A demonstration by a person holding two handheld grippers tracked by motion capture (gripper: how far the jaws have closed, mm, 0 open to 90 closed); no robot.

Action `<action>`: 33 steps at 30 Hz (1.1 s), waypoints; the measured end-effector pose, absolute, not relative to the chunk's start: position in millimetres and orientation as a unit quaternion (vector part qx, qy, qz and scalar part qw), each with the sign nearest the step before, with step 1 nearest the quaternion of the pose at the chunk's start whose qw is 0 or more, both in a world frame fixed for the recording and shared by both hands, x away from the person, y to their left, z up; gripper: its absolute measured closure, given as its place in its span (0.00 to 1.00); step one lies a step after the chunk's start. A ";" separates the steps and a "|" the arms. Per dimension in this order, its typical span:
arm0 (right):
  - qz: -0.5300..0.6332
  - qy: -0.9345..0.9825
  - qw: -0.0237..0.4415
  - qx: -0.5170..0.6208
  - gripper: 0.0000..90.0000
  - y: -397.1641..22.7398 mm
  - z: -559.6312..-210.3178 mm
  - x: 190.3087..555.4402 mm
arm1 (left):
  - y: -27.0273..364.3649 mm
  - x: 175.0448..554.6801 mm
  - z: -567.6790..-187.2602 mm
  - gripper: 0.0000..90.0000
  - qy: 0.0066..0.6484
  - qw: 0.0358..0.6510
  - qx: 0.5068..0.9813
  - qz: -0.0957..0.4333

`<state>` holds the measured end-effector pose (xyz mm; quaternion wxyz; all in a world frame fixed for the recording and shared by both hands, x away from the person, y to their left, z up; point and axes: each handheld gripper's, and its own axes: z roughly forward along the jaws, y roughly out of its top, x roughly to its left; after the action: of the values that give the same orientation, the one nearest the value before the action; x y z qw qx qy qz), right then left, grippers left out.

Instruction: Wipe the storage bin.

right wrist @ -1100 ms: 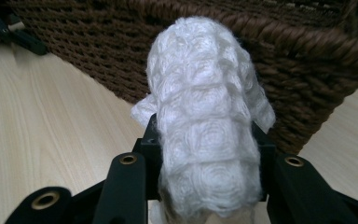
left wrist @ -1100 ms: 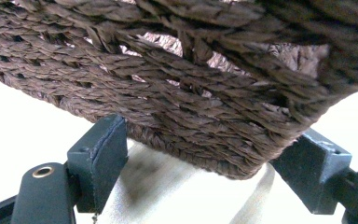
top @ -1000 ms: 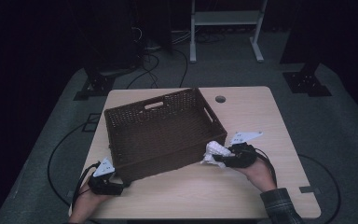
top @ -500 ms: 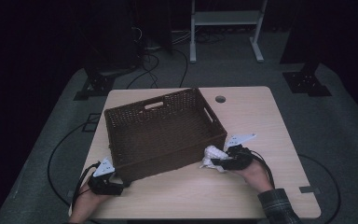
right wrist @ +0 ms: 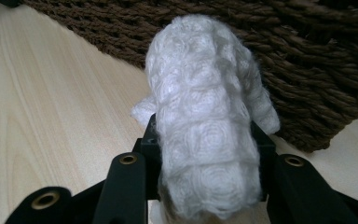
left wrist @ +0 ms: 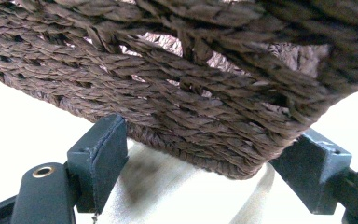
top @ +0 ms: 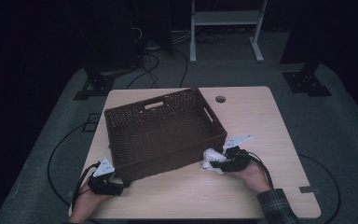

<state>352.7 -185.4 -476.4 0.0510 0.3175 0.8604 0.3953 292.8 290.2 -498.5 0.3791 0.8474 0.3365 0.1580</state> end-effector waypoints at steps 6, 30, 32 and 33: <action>0.397 0.860 0.056 0.315 0.68 -185.2 -471.2 350.6 | 290.2 292.8 -498.6 0.23 0.337 0.379 0.847 0.158; 0.455 0.834 0.094 0.297 0.68 -188.1 -428.5 337.9 | 290.1 292.9 -498.6 0.23 0.337 0.379 0.847 0.159; 0.460 0.832 0.097 0.294 0.68 -188.1 -425.0 336.6 | 290.2 292.9 -498.5 0.23 0.336 0.379 0.847 0.159; 0.461 0.832 0.098 0.292 0.68 -187.9 -423.9 336.2 | 290.2 292.9 -498.5 0.23 0.337 0.379 0.847 0.159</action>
<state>336.2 -187.9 -423.9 0.0977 0.2924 0.8320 0.4612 292.9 290.2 -498.5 0.3789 0.8474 0.3365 0.1586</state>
